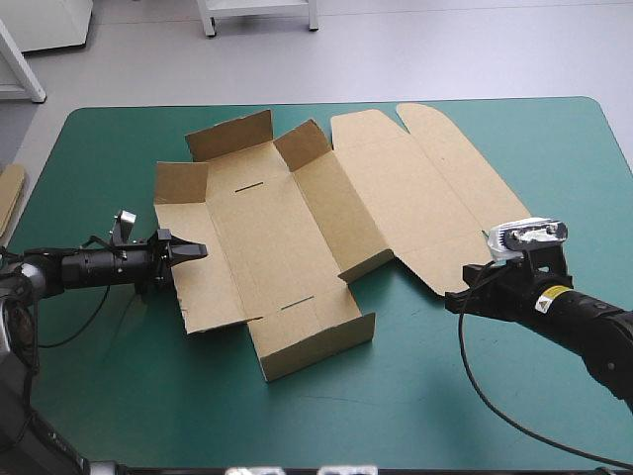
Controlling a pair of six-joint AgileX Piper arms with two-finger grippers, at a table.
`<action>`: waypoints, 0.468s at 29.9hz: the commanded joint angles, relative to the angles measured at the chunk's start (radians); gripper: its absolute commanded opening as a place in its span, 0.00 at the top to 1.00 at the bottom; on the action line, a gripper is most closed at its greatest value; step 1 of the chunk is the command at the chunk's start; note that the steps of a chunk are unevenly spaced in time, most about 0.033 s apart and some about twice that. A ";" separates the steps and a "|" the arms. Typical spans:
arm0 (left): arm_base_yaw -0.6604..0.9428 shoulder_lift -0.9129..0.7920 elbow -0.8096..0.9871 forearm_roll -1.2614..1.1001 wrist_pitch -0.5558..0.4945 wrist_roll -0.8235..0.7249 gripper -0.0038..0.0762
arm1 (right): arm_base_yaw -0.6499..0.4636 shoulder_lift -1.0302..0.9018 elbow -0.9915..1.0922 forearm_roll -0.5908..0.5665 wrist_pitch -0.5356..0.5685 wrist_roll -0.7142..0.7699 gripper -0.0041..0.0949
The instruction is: Fold the box
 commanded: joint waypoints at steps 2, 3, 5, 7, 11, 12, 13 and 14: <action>-0.007 -0.040 -0.018 -0.070 0.107 0.006 0.60 | -0.004 -0.006 -0.037 0.023 -0.053 -0.012 0.98; -0.007 -0.040 -0.018 -0.070 0.107 0.006 0.65 | -0.004 -0.006 -0.037 0.023 -0.053 -0.012 0.98; -0.007 -0.040 -0.018 -0.075 0.107 0.017 0.75 | -0.004 -0.006 -0.037 0.023 -0.053 -0.012 0.98; -0.007 -0.040 -0.018 -0.094 0.113 0.025 0.87 | -0.004 -0.006 -0.037 0.023 -0.053 -0.012 0.98; -0.007 -0.040 -0.034 -0.125 0.130 0.052 0.96 | -0.004 -0.006 -0.037 0.023 -0.053 -0.012 0.98; -0.007 -0.040 -0.047 -0.113 0.130 0.048 0.96 | -0.004 -0.006 -0.037 0.023 -0.053 -0.012 0.98; -0.007 -0.040 -0.060 -0.094 0.130 0.039 0.96 | -0.004 -0.006 -0.037 0.023 -0.053 -0.012 0.98; -0.007 -0.040 -0.082 -0.052 0.130 0.007 0.96 | -0.004 -0.006 -0.037 0.023 -0.051 -0.012 0.98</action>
